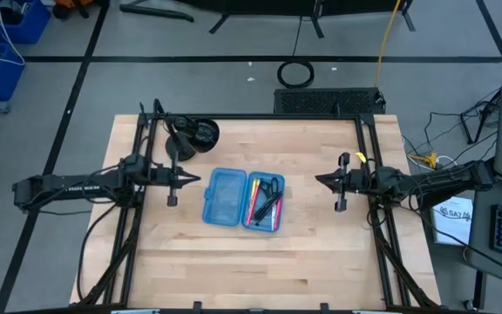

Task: Pick & place school supplies into a supply box
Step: Return to Home Position

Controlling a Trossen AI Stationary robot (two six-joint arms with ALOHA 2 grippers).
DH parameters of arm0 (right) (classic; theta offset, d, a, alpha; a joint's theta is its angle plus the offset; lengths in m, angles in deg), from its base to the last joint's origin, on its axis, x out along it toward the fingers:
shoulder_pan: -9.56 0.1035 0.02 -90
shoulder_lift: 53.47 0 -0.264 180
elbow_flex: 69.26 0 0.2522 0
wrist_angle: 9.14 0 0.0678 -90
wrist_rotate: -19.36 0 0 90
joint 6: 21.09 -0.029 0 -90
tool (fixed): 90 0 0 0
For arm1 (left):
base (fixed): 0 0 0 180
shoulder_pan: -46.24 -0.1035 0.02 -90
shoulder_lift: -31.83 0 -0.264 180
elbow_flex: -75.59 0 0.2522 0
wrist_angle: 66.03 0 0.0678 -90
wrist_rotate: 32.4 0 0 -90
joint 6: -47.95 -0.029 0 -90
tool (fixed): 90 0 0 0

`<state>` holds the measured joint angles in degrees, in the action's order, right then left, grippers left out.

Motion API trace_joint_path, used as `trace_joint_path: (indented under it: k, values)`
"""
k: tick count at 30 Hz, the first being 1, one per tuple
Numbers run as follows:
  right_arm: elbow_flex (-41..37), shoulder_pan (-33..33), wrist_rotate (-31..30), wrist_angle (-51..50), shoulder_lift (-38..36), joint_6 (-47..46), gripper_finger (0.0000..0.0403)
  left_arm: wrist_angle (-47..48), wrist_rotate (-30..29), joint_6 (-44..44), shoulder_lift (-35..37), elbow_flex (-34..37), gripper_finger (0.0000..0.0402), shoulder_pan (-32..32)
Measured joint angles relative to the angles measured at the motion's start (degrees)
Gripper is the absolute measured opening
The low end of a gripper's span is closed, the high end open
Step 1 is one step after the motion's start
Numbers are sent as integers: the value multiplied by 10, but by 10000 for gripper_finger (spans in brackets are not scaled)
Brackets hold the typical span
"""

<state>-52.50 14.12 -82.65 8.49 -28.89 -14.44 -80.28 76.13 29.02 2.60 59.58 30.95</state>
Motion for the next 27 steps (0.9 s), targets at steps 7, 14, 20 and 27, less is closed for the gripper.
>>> trace_joint_path:
  k: [7, 14, 20, 27]
  values:
    - [0, 0, -1, -35, 0, -4, 0, 65, 48, -3, 72, 17, 0, -47]
    - [-22, -8, -2, 12, -4, -8, 0, 107, 88, 1, 81, 17, 0, -90]
    - [-22, -6, -35, -17, -31, -15, 0, 133, 99, 27, 113, 17, 0, -112]
    - [-22, -4, -13, -32, -57, -30, 0, 132, 91, 65, 153, 17, 0, -69]
